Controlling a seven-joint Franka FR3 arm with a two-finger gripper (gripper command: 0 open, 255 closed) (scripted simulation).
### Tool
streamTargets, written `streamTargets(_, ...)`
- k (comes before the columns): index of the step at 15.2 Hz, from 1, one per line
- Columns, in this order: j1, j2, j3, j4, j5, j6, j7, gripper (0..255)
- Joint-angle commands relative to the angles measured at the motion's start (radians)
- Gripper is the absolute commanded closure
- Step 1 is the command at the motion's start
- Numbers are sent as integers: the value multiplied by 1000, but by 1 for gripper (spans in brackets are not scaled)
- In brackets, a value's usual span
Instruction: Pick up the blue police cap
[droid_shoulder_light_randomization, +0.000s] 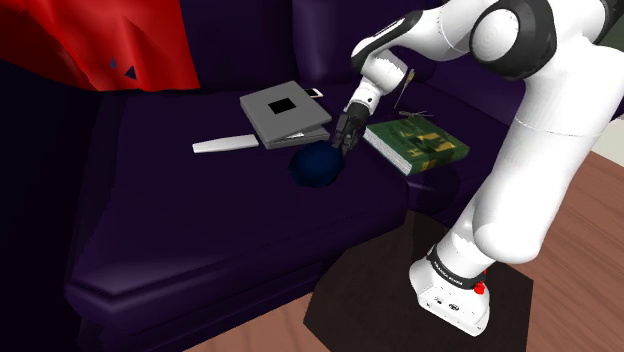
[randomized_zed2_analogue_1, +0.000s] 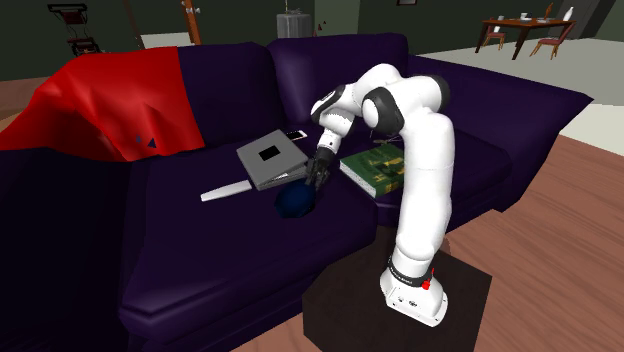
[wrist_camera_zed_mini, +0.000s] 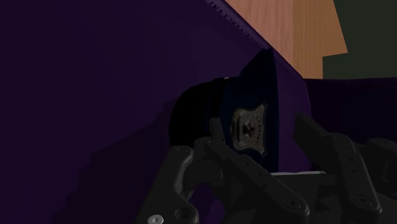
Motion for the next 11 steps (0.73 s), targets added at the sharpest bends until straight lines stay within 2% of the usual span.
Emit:
streamTargets(1, -1, 3, 0, 1, 1, 1, -2, 255)
streamTargets(11, 1, -18, -3, 3, -8, -11, 15, 255)
